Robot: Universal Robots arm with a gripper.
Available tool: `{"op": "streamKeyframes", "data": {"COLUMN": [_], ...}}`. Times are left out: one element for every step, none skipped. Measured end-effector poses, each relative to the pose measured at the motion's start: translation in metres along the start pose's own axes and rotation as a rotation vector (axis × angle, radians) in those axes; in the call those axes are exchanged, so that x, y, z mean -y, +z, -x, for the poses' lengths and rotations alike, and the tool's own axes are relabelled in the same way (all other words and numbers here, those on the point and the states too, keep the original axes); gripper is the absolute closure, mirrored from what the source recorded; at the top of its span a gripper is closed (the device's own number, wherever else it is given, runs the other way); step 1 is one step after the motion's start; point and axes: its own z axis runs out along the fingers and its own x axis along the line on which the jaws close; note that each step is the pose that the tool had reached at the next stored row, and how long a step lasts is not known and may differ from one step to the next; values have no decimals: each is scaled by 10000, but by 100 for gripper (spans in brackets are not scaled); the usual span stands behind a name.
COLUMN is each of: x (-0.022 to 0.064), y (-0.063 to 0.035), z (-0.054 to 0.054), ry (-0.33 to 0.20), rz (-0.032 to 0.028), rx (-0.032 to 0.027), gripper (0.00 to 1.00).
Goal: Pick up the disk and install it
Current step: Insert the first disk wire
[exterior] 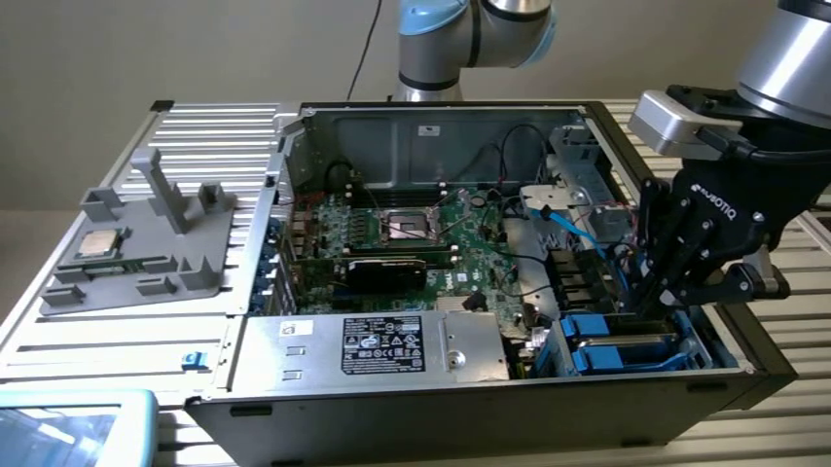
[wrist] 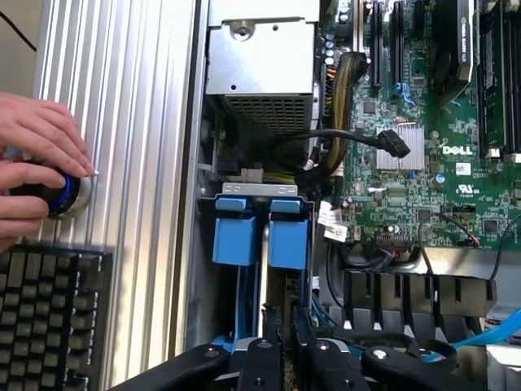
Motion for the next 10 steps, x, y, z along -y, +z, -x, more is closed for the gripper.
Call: {"op": "streamKeyframes", "data": {"x": [0,0,0,-1,-2,-4,-6,-6,-6,-6], "y": [2,3,5,7,8,11,15,19,20,21], "z": [-3,-2,-2,-2,-3,-2,-1,1,2,2], "ry": [6,26,55,80,99,116,133,150,164,178], "rz": [7,11,14,17,19,22,24,26,27,29], "rx": [8,16,28,36,38,41,43,46,49,60], "gripper": [83,83,83,83,83,83,83,83,83,83]}}
